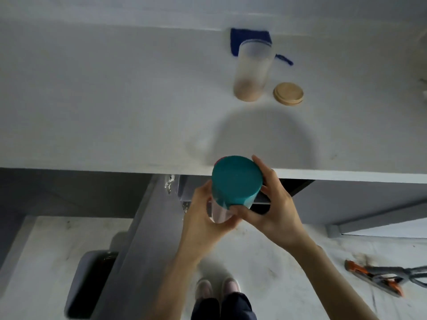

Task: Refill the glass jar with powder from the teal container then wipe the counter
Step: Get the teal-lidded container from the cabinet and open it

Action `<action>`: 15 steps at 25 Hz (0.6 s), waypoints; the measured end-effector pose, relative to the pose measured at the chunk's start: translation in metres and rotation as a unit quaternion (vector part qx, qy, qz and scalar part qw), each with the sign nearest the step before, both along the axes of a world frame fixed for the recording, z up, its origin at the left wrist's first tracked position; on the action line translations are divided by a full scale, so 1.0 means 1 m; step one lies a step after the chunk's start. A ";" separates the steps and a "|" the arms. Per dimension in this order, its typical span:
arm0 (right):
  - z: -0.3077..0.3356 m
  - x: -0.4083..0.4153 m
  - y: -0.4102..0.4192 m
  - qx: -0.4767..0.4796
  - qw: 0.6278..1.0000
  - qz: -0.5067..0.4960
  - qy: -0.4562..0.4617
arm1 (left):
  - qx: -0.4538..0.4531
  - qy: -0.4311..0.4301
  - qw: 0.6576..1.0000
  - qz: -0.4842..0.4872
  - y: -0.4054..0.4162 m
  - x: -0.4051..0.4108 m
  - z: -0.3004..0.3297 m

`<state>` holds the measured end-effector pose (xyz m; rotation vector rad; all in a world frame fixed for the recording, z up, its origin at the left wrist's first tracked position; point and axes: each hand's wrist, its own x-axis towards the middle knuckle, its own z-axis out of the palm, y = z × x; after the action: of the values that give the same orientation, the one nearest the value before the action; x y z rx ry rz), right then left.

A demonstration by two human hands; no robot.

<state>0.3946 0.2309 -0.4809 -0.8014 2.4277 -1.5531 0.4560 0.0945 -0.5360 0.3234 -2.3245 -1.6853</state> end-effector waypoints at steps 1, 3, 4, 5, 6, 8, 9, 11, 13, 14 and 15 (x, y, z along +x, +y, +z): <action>0.007 0.000 -0.001 -0.007 1.000 -0.001 0.002 | -0.013 0.010 1.000 -0.009 -0.001 -0.003 0.007; 0.020 -0.006 -0.004 -0.019 1.000 -0.011 0.012 | -0.036 0.020 0.999 -0.015 -0.003 -0.013 0.023; 0.025 -0.010 -0.004 -0.025 0.999 -0.020 0.019 | -0.048 0.021 0.999 -0.017 -0.005 -0.019 0.030; 0.031 -0.016 -0.004 -0.030 0.999 -0.028 0.027 | -0.058 0.019 0.998 -0.019 -0.007 -0.028 0.038; 0.036 -0.023 -0.004 -0.032 0.998 -0.031 0.040 | -0.064 0.017 0.997 -0.025 -0.009 -0.037 0.044; 0.043 -0.041 -0.004 -0.028 0.997 -0.031 0.064 | -0.061 0.029 0.997 -0.041 -0.013 -0.057 0.053; 0.046 -0.050 -0.004 -0.023 0.997 -0.032 0.072 | -0.066 0.038 0.996 -0.049 -0.014 -0.067 0.056; 0.050 -0.070 -0.003 -0.016 0.996 -0.036 0.086 | -0.076 0.047 0.994 -0.060 -0.013 -0.090 0.061; 0.052 -0.095 -0.001 -0.019 0.995 -0.035 0.092 | -0.072 0.047 0.994 -0.062 -0.011 -0.114 0.064; 0.053 -0.108 -0.001 -0.020 0.995 -0.031 0.096 | -0.068 0.045 0.995 -0.059 -0.010 -0.126 0.064; 0.053 -0.122 0.000 -0.021 0.995 -0.026 0.099 | -0.064 0.043 0.995 -0.055 -0.009 -0.140 0.065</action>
<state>0.2723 0.2304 -0.4281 -0.9483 2.5807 -1.6189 0.3162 0.0851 -0.4705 0.0976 -2.4119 -1.5545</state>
